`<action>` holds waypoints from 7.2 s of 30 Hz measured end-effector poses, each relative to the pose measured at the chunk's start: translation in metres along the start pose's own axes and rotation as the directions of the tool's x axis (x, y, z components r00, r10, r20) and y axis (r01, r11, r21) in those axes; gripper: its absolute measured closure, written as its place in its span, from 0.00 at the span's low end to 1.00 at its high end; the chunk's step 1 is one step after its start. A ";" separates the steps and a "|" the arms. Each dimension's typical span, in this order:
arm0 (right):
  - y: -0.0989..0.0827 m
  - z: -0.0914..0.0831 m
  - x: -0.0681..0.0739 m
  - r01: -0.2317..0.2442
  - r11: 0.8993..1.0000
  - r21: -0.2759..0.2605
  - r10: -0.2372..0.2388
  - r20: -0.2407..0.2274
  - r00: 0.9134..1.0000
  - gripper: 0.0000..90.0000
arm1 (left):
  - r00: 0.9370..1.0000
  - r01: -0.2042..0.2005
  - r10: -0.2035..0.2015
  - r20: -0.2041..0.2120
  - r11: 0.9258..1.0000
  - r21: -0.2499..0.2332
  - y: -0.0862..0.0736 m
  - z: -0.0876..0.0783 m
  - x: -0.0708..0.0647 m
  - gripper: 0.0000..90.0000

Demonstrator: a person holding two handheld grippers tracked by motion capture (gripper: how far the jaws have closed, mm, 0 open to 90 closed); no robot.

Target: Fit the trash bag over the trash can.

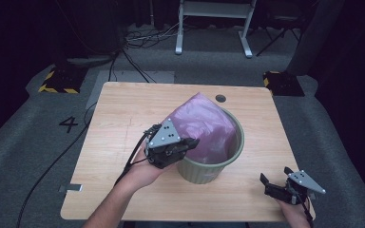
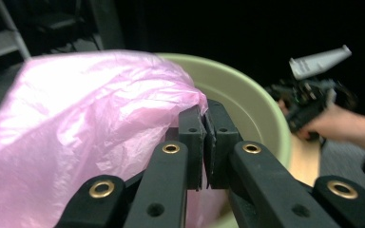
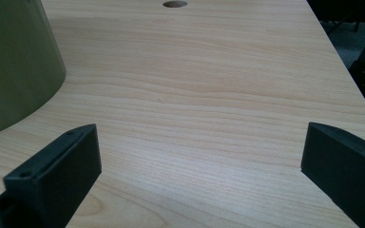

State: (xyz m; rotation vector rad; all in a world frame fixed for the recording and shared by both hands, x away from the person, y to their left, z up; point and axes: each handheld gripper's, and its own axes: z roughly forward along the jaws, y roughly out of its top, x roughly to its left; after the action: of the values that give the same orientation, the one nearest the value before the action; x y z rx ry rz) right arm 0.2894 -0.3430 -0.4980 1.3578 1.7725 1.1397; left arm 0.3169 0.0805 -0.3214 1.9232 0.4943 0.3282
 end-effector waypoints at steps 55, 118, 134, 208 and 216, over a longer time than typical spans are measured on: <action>0.192 0.007 0.073 0.086 0.985 -0.147 -0.122 -0.257 0.959 0.03 | 0.972 0.194 -0.206 -0.109 0.974 -0.113 -0.023 -0.032 0.062 0.29; 0.230 0.045 0.138 0.368 0.929 -0.044 -0.345 -0.461 0.817 0.42 | 0.989 0.139 -0.129 -0.078 0.982 0.132 0.002 0.027 0.047 0.47; 0.247 0.113 0.110 0.315 0.945 0.085 -0.251 -0.427 0.869 0.50 | 0.997 0.079 -0.075 -0.032 0.986 0.150 0.004 0.028 0.042 0.50; 0.183 0.023 0.086 0.394 0.915 -0.089 -0.356 -0.639 0.681 1.00 | 0.973 0.096 -0.098 -0.207 0.995 -0.018 0.002 0.021 0.081 1.00; 0.183 0.020 0.087 0.380 0.919 -0.106 -0.356 -0.637 0.684 0.95 | 0.997 0.068 -0.072 -0.036 0.994 -0.084 0.012 0.009 0.062 1.00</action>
State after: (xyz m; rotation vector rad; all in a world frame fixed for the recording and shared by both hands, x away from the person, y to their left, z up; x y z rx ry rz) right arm 0.3600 -0.2363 -0.3396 0.5641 2.4188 1.4466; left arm 0.3775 0.0993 -0.3143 1.8181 0.5643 0.3362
